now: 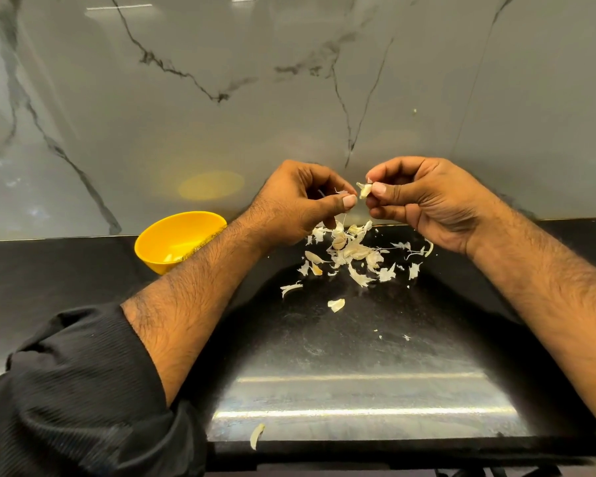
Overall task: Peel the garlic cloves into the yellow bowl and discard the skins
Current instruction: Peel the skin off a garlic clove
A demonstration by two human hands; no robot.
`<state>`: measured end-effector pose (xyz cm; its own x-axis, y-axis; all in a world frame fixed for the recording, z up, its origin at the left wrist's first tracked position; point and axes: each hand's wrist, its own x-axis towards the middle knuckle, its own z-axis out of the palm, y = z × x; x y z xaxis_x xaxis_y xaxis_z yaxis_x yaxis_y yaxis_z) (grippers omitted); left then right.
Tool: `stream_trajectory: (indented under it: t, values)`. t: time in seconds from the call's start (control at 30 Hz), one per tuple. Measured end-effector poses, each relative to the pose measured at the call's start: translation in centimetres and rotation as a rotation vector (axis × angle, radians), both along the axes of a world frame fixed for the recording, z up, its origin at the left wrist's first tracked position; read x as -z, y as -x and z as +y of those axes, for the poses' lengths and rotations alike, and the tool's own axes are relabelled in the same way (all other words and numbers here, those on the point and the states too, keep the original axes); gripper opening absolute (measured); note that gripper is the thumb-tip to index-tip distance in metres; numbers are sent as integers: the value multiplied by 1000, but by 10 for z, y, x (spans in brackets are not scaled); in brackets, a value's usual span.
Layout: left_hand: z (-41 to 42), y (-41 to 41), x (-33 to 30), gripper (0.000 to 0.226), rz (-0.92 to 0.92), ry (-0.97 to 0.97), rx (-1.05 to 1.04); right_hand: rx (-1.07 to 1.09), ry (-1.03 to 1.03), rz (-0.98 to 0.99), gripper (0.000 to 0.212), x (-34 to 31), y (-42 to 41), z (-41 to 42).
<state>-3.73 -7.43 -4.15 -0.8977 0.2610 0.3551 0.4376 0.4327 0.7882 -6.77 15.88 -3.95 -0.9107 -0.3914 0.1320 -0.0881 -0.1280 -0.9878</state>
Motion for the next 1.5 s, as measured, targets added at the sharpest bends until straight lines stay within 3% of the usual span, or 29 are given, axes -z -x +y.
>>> stream_trajectory:
  t: [0.5, 0.93, 1.1, 1.37, 1.5]
  values:
    - [3, -2, 0, 14, -45, -18, 40, 53, -52, 29, 20, 7, 3, -4]
    - [4, -4, -1, 9, -13, -38, 30, 77, -297, 264, 25, 11, 5, -5]
    - [3, -5, -1, 8, -7, -64, 30, 61, -359, 312, 15, 14, 6, -8]
    - [-4, 1, -1, 4, -25, -14, -131, -41, -165, 180, 19, 7, 2, -3]
    - [-8, 6, -1, 19, -10, 63, -236, -16, -151, 158, 17, 6, 3, 0]
